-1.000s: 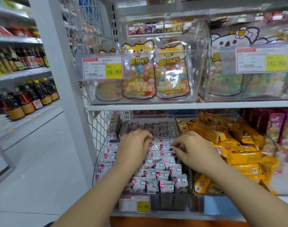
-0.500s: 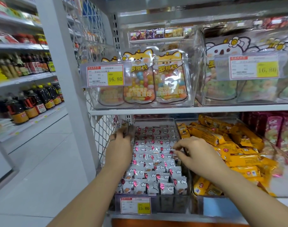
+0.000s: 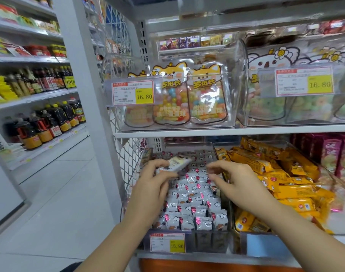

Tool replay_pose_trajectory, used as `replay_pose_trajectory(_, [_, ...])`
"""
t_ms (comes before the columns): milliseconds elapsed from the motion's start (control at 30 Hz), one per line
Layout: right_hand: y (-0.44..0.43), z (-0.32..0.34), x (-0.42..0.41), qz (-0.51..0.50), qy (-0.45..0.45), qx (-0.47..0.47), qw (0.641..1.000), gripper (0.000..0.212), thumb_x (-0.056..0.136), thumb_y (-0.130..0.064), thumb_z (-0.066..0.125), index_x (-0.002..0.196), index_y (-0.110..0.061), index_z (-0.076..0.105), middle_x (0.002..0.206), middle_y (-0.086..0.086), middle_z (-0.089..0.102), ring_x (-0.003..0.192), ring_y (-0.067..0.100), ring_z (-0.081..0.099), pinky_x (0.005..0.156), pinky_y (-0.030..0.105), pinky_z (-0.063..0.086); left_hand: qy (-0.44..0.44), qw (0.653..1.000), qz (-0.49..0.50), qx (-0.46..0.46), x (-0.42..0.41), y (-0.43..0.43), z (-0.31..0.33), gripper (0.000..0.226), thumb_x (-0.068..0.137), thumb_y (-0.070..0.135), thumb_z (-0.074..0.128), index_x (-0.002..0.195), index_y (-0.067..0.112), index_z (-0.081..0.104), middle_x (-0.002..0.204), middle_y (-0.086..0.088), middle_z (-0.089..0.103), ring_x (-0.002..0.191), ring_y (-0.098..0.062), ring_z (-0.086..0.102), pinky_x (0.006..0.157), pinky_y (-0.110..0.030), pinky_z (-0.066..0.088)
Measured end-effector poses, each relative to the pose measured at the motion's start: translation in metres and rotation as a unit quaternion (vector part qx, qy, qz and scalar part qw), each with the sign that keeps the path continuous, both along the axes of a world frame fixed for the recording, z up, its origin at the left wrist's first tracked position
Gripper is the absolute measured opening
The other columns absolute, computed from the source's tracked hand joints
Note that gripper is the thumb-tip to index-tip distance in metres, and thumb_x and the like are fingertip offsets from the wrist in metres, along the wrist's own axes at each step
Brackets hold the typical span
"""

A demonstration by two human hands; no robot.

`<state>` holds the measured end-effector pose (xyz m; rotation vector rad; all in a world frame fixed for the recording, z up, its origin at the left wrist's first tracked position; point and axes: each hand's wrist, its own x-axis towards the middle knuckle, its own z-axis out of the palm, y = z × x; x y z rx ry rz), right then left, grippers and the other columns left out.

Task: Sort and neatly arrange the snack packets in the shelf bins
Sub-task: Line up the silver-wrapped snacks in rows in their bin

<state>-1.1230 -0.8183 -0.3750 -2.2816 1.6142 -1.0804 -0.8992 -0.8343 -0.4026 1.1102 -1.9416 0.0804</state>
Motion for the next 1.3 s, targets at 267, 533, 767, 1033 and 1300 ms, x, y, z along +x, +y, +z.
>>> replay_pose_trajectory(267, [-0.002, 0.011, -0.014, 0.029, -0.151, 0.106, 0.982, 0.051, 0.086, -0.037, 0.062, 0.133, -0.028, 0.047, 0.122, -0.011, 0.057, 0.109, 0.003, 0.055, 0.095, 0.025, 0.046, 0.022, 0.988, -0.151, -0.008, -0.033, 0.018, 0.015, 0.018, 0.088, 0.022, 0.054, 0.104, 0.028, 0.051, 0.12, 0.012, 0.043, 0.11, 0.007, 0.042, 0.088, -0.005, 0.037])
replay_pose_trajectory(533, [-0.001, 0.005, -0.026, 0.001, -0.173, 0.089, 0.981, 0.022, 0.077, -0.018, 0.076, 0.088, -0.032, 0.063, 0.087, -0.01, 0.065, 0.081, 0.017, 0.063, 0.072, 0.029, 0.053, 0.326, 0.899, -0.129, 0.261, -0.052, 0.01, 0.025, 0.048, 0.082, 0.022, 0.07, 0.119, 0.039, 0.046, 0.124, 0.012, 0.057, 0.109, -0.006, 0.06, 0.094, -0.035, 0.051])
replay_pose_trajectory(767, [0.0, 0.001, -0.022, -0.004, -0.115, 0.026, 0.993, 0.027, 0.08, -0.018, 0.072, 0.1, -0.032, 0.06, 0.097, -0.022, 0.062, 0.093, -0.009, 0.056, 0.079, 0.004, 0.042, 0.294, 0.927, -0.122, 0.198, -0.066, 0.007, 0.034, 0.039, 0.081, 0.018, 0.072, 0.106, 0.039, 0.052, 0.111, 0.025, 0.053, 0.1, 0.012, 0.054, 0.078, -0.001, 0.042])
replay_pose_trajectory(1033, [-0.004, 0.005, -0.024, -0.001, -0.098, 0.019, 0.995, 0.03, 0.083, -0.02, 0.069, 0.105, -0.036, 0.057, 0.102, -0.024, 0.06, 0.095, -0.008, 0.056, 0.085, 0.011, 0.046, 0.336, 0.892, -0.109, 0.281, -0.076, -0.013, 0.021, 0.025, 0.083, 0.014, 0.07, 0.096, 0.03, 0.057, 0.098, 0.004, 0.067, 0.087, -0.002, 0.065, 0.077, -0.029, 0.056])
replay_pose_trajectory(1300, [-0.01, 0.008, -0.013, 0.041, -0.029, 0.036, 0.998, 0.06, 0.083, -0.023, 0.069, 0.136, -0.026, 0.042, 0.127, -0.013, 0.053, 0.112, -0.003, 0.046, 0.081, -0.004, 0.03, 0.336, 0.861, -0.195, 0.328, -0.091, -0.008, 0.025, 0.023, 0.083, 0.006, 0.068, 0.099, 0.02, 0.059, 0.084, 0.004, 0.07, 0.076, -0.002, 0.067, 0.066, -0.016, 0.051])
